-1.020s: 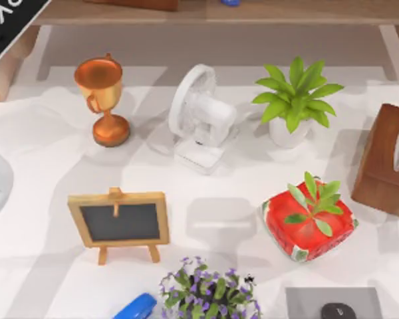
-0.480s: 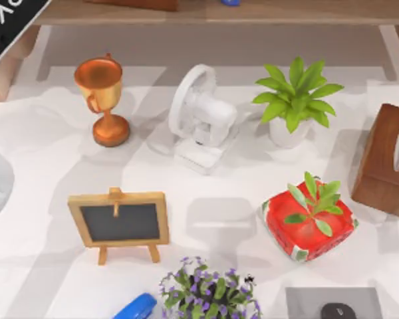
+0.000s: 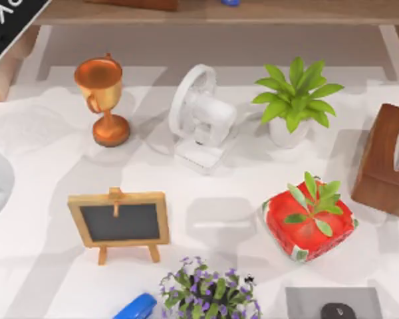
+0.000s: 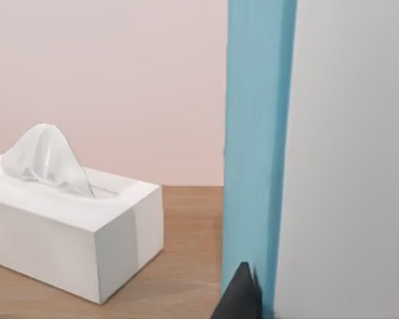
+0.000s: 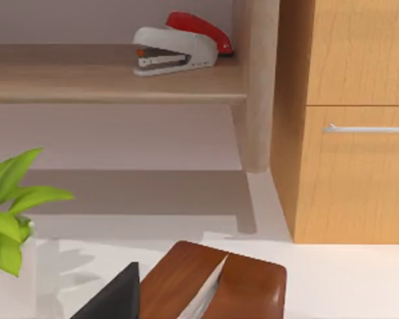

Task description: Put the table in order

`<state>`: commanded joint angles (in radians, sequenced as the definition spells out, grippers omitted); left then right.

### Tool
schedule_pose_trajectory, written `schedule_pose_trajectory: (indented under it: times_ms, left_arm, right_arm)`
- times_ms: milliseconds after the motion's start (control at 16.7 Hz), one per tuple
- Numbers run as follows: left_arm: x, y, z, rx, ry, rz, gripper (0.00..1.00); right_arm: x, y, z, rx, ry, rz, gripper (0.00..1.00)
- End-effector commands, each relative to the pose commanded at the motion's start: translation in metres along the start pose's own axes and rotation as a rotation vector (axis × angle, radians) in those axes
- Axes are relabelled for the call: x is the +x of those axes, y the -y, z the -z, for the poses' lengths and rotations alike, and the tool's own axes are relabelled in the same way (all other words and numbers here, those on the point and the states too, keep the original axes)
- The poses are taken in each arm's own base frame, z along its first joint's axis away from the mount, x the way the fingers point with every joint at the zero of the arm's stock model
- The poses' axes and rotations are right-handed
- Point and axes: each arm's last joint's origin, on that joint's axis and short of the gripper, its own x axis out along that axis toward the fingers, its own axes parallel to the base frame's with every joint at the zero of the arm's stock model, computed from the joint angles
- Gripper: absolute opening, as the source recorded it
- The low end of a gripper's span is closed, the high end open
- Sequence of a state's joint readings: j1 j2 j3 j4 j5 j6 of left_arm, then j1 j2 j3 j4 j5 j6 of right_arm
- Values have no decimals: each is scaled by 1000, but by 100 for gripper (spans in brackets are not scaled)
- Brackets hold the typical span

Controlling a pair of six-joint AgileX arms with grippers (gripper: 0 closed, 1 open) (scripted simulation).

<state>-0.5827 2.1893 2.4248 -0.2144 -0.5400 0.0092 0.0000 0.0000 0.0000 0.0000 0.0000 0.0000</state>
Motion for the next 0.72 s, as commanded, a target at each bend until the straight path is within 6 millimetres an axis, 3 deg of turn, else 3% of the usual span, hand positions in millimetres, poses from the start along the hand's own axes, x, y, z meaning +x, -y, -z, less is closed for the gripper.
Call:
schedule_pose_trajectory:
  times_ms: [420,720]
  left_arm:
    - [-2,2,-1,0,1,4,0]
    - [-29,2,-11,3,-3,4,0]
  right_arm:
    - [0,0,0,0,0,0,100]
    - [0,0,0,0,0,0,100]
